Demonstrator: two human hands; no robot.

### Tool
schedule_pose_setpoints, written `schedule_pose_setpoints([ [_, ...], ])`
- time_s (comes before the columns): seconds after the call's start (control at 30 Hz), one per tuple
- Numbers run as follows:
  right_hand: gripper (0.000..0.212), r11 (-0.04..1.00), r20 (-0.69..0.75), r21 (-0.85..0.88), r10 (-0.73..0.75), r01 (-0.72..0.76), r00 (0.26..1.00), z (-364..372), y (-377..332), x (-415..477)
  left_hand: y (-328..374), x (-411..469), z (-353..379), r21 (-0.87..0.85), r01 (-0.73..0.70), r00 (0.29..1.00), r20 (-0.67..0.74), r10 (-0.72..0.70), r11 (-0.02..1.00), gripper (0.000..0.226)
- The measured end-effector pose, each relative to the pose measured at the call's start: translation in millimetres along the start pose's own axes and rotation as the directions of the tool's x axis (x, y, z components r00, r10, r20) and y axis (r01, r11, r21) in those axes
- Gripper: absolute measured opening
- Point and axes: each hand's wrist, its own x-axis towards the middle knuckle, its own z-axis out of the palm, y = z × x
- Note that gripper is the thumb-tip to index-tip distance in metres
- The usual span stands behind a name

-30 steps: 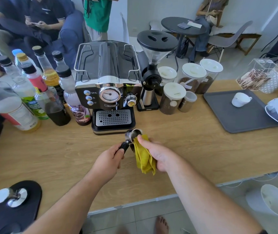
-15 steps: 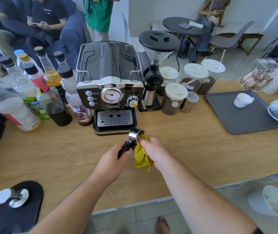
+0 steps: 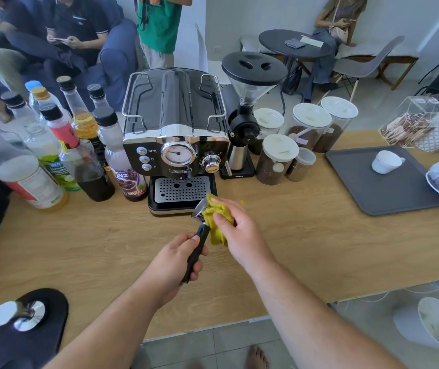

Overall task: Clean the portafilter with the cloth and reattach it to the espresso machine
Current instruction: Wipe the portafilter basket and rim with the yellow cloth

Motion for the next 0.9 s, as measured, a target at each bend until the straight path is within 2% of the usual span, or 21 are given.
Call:
schedule_pose_setpoints([
  [0.07, 0.033, 0.997, -0.068, -0.052, -0.057, 0.054, 0.996, 12.5, 4.2, 3.4, -1.5, -2.5, 4.9, -0.053, 0.012, 0.999, 0.039, -0.01, 0.999, 0.028],
  [0.17, 0.023, 0.995, -0.11, -0.038, 0.084, -0.089, 0.99, 15.4, 1.1, 10.7, -3.1, -6.2, 4.9, -0.039, -0.011, 0.999, 0.032, 0.012, 0.999, 0.028],
  [0.33, 0.03, 0.984, -0.202, -0.1, 0.128, -0.151, 0.971, 11.1, -3.5, 16.0, -4.2, -9.0, 1.1, 0.077, -0.092, 0.995, -0.017, 0.093, 0.993, 0.025],
  [0.4, 0.029, 0.971, -0.243, 0.015, 0.236, -0.24, 0.941, 5.9, 2.8, 16.3, -3.3, -7.6, -2.7, 0.14, -0.123, 0.989, -0.064, 0.133, 0.982, 0.024],
  [0.47, 0.029, 0.885, -0.202, 0.317, 0.414, -0.341, 0.887, 1.7, 7.2, 14.0, -1.0, -3.9, -6.8, 0.207, -0.148, 0.974, -0.138, 0.179, 0.967, 0.021],
  [0.53, 0.033, 0.74, -0.054, 0.535, 0.511, -0.408, 0.858, 1.9, 8.7, 8.1, 1.8, -0.1, -6.8, 0.303, -0.169, 0.951, -0.2, 0.235, 0.938, 0.02],
  [0.6, 0.035, 0.68, 0.105, 0.559, 0.51, -0.475, 0.854, 9.2, 6.7, 0.6, 3.5, 1.8, -2.0, 0.399, -0.206, 0.931, -0.201, 0.305, 0.894, 0.016],
  [0.67, 0.033, 0.697, 0.185, 0.508, 0.487, -0.507, 0.854, 22.2, 5.1, -3.5, 3.0, 2.1, 4.2, 0.473, -0.243, 0.928, -0.141, 0.345, 0.847, 0.006],
  [0.8, 0.034, 0.781, 0.051, 0.403, 0.501, -0.477, 0.864, 33.1, 6.7, 0.9, -1.0, 0.8, 8.8, 0.524, -0.293, 0.934, -0.023, 0.357, 0.8, 0.004],
  [0.9, 0.033, 0.793, 0.0, 0.427, 0.481, -0.435, 0.877, 30.6, 11.7, 2.7, -0.2, 0.7, 8.4, 0.459, -0.299, 0.939, -0.016, 0.344, 0.836, 0.005],
])
